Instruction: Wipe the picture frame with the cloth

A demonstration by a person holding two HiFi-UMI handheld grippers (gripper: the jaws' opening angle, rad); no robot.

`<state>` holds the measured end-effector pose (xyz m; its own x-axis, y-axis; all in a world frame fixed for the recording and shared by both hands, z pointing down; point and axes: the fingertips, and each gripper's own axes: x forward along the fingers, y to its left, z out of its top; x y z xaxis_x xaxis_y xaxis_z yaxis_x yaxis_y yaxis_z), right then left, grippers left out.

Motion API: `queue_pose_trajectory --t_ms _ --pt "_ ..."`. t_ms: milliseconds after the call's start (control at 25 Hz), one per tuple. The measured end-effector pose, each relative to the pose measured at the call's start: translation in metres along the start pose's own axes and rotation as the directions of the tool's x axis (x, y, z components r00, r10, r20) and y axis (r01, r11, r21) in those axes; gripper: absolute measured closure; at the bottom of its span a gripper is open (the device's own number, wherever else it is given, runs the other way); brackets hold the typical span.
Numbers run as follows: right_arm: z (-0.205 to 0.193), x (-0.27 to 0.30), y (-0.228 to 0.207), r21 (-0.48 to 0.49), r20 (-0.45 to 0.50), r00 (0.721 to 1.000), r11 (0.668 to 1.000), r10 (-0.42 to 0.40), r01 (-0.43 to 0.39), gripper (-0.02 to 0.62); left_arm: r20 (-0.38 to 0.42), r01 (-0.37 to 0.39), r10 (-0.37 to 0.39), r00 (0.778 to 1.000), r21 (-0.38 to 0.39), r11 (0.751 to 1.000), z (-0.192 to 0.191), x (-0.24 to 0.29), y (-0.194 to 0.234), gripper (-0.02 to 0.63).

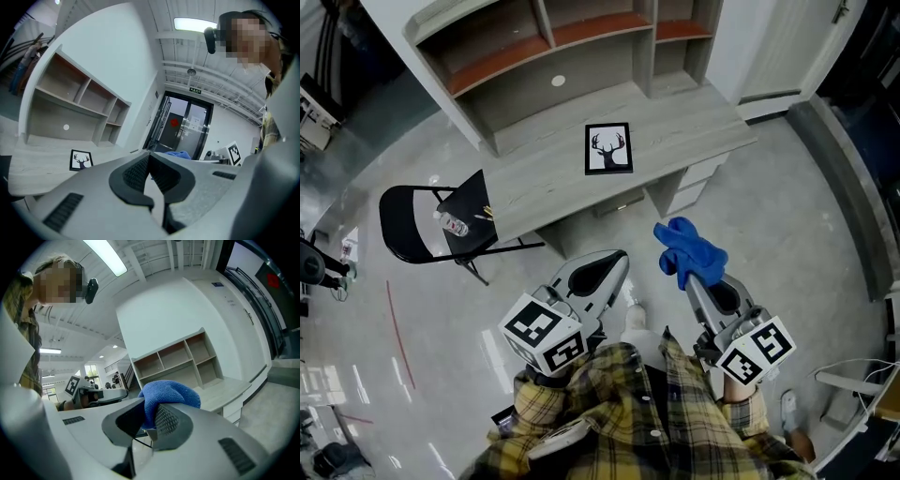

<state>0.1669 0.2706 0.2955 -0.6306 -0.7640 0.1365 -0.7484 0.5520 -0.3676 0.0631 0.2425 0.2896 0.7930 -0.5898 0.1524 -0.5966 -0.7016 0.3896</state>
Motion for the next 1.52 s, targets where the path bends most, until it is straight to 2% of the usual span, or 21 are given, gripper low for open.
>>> queue_pose_trajectory --t_ms 240,400,600,1040,1240,1520 --pt "0.019 0.016 -0.025 0.001 0.011 1.000 1.000 0.028 -0.028 0.545 0.019 -0.038 0.037 0.999 0.013 0.999 0.019 0.025 0.023 0.600" --pt "0.015 0.035 -0.039 0.017 -0.024 0.999 0.999 0.039 -0.038 0.545 0.018 -0.074 0.074 0.997 0.000 0.997 0.024 0.031 0.046 0.601" --pt "0.013 0.069 -0.053 0.028 -0.056 0.997 0.999 0.043 -0.042 0.545 0.018 -0.082 0.082 0.996 -0.019 0.996 0.031 0.046 0.082 0.601" --pt "0.043 0.206 -0.100 0.023 -0.064 0.998 1.000 0.002 -0.001 0.545 0.018 -0.014 0.014 1.000 -0.009 1.000 0.093 0.106 0.200 0.601" --pt "0.060 0.275 -0.119 0.030 -0.066 0.997 0.999 -0.030 0.032 0.545 -0.009 0.004 -0.004 1.000 -0.006 1.000 0.120 0.124 0.261 0.601" --pt "0.060 0.341 -0.148 0.037 -0.110 0.989 0.994 -0.102 0.107 0.545 -0.094 0.030 -0.033 0.995 -0.035 0.999 0.116 0.145 0.321 0.600"
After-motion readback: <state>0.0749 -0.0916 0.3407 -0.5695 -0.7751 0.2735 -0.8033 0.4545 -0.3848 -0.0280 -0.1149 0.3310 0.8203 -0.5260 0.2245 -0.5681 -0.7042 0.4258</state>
